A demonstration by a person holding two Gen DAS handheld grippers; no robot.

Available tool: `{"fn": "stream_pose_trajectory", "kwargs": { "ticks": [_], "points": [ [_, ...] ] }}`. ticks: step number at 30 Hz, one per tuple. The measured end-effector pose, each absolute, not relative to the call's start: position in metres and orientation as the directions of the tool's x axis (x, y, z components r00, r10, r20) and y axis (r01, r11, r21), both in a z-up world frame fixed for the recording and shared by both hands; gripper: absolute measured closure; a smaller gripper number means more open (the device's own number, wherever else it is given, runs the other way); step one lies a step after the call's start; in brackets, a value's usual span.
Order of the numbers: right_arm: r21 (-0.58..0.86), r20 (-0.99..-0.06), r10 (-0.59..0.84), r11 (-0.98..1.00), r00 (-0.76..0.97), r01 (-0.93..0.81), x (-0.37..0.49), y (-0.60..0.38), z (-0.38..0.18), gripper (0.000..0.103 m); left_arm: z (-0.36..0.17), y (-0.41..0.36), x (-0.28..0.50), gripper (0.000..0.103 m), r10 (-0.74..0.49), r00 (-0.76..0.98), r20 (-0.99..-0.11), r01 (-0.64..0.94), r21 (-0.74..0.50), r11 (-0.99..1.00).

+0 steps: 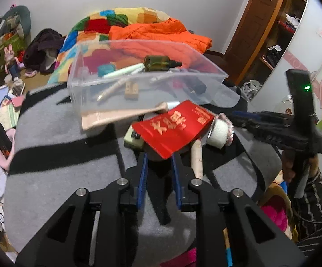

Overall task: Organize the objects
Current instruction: 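Grasp the beige cylinder with the left tool while the right tool grasps the braided rope toy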

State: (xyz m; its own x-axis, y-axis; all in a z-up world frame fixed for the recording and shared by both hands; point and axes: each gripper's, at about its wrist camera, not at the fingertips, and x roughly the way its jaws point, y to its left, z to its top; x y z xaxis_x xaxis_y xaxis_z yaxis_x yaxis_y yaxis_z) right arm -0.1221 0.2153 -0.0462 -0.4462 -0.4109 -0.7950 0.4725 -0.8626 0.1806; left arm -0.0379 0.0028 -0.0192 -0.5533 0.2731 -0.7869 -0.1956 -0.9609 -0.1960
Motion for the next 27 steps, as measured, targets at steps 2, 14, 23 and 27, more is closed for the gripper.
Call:
{"fn": "stream_pose_trajectory", "kwargs": {
  "ticks": [2,14,23,27],
  "points": [
    [0.187,-0.799,-0.416,-0.858,-0.434,0.478,-0.126,0.210,-0.051,0.077,-0.013,0.005,-0.042,0.065,0.263,-0.565,-0.782,-0.202,-0.177,-0.963],
    [0.169,-0.785,-0.412,-0.860,-0.462,0.481,-0.134,0.205,-0.059,0.092,-0.006,0.046,-0.042,0.052,0.285,-0.555,-0.781,-0.305,-0.127,-0.944],
    [0.188,-0.746,-0.422,-0.876,-0.516,0.444,-0.128,0.224,-0.045,0.092,-0.044,0.061,-0.042,0.053,0.287,-0.467,-0.836,-0.313,-0.147,-0.938],
    [0.202,-0.730,-0.431,-0.877,-0.530,0.436,-0.122,0.233,-0.035,0.092,-0.058,0.070,-0.059,0.069,0.256,-0.460,-0.850,-0.300,-0.123,-0.946]
  ]
}}
